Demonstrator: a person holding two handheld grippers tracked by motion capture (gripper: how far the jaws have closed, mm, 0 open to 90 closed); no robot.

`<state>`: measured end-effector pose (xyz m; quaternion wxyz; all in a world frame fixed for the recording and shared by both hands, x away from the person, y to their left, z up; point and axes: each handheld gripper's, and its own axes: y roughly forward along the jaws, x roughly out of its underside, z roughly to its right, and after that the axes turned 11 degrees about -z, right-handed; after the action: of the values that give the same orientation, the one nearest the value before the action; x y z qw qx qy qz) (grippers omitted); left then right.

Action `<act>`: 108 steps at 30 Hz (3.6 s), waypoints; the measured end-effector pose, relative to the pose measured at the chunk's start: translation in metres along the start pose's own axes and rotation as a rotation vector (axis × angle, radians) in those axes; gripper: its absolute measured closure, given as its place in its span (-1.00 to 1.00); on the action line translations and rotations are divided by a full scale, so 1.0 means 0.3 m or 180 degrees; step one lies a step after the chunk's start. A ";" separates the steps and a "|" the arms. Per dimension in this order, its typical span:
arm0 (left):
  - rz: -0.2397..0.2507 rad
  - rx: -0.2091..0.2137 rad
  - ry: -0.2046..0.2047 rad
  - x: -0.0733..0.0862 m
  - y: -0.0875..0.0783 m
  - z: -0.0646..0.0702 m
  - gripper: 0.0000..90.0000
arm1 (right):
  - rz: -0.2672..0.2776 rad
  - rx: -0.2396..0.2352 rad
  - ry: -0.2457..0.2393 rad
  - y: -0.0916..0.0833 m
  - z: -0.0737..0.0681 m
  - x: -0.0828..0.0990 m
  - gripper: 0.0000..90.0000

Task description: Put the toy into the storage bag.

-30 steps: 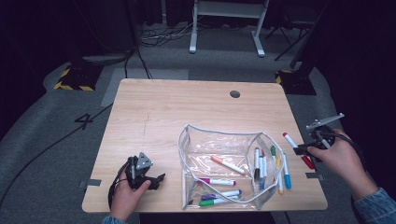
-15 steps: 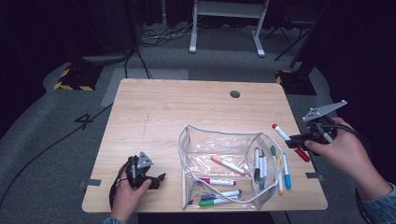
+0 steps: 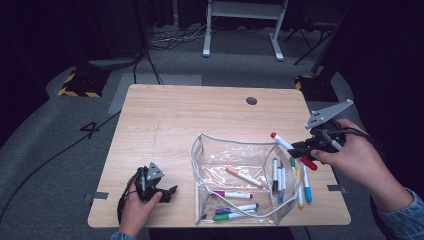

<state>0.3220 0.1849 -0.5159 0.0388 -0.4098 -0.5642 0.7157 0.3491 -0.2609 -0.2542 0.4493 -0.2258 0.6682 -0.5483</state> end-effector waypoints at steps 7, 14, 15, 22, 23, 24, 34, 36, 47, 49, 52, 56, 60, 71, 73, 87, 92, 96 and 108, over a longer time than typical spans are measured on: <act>-0.0015 -0.0014 0.0003 -0.001 -0.001 -0.002 -0.78 | -0.0040 -0.0121 -0.0324 0.025 -0.094 -0.063 0.72; -0.0015 -0.0011 -0.0005 -0.002 -0.001 -0.002 -0.78 | -0.0131 -0.0264 -0.0618 0.067 -0.171 -0.127 0.72; -0.0015 -0.0012 -0.0006 -0.001 -0.001 -0.003 -0.78 | -0.0136 -0.0288 -0.0662 0.075 -0.182 -0.136 0.72; -0.0019 -0.0019 -0.0010 -0.002 -0.001 -0.003 -0.78 | -0.0302 -0.0472 -0.0885 0.150 -0.255 -0.184 0.72; -0.0018 -0.0018 -0.0013 -0.001 -0.001 -0.003 -0.78 | -0.0336 -0.0498 -0.0908 0.163 -0.264 -0.188 0.72; -0.0018 -0.0016 -0.0015 -0.001 -0.001 -0.003 -0.78 | -0.0367 -0.0532 -0.0929 0.177 -0.271 -0.192 0.72; -0.0019 -0.0018 -0.0013 -0.001 -0.001 -0.003 -0.78 | -0.0696 -0.0696 -0.1092 0.293 -0.325 -0.214 0.72; -0.0019 -0.0016 -0.0015 -0.001 -0.001 -0.003 -0.78 | -0.0761 -0.0711 -0.1119 0.314 -0.335 -0.216 0.72; -0.0019 -0.0018 -0.0012 -0.001 -0.001 -0.003 -0.78 | -0.1050 -0.0766 -0.1219 0.414 -0.364 -0.220 0.72; -0.0019 -0.0019 -0.0011 -0.001 -0.001 -0.003 -0.78 | -0.1079 -0.0774 -0.1239 0.428 -0.366 -0.220 0.72; -0.0019 -0.0015 -0.0015 -0.001 -0.001 -0.003 -0.78 | -0.1135 -0.0790 -0.1251 0.449 -0.370 -0.218 0.72; -0.0017 -0.0015 -0.0016 -0.001 -0.001 -0.003 -0.78 | -0.1186 -0.0795 -0.1248 0.472 -0.370 -0.215 0.72; -0.0019 -0.0015 -0.0016 -0.001 -0.001 -0.003 -0.78 | -0.1243 -0.0792 -0.1249 0.492 -0.367 -0.212 0.72; -0.0018 -0.0015 -0.0015 -0.001 -0.001 -0.003 -0.78 | -0.1341 -0.0783 -0.1287 0.552 -0.365 -0.204 0.70; -0.0019 -0.0015 -0.0015 -0.001 -0.001 -0.003 -0.78 | -0.1337 -0.0767 -0.1298 0.560 -0.365 -0.202 0.62; -0.0019 -0.0016 -0.0014 -0.001 -0.001 -0.002 -0.78 | -0.0736 -0.0326 -0.1308 0.450 -0.305 -0.205 0.23; -0.0019 -0.0015 -0.0016 -0.001 -0.001 -0.002 -0.78 | -0.0408 -0.0270 -0.1099 0.357 -0.267 -0.193 0.19; -0.0019 -0.0016 -0.0015 -0.001 -0.001 -0.002 -0.78 | -0.0222 -0.0174 -0.0995 0.288 -0.237 -0.181 0.20; -0.0018 -0.0014 -0.0020 -0.001 -0.001 -0.002 -0.78 | 0.0113 0.0063 -0.0441 0.136 -0.093 -0.069 0.19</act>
<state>0.3226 0.1853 -0.5156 0.0382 -0.4060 -0.5671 0.7156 0.3435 -0.2176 -0.2852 0.5063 -0.2469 0.6339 -0.5299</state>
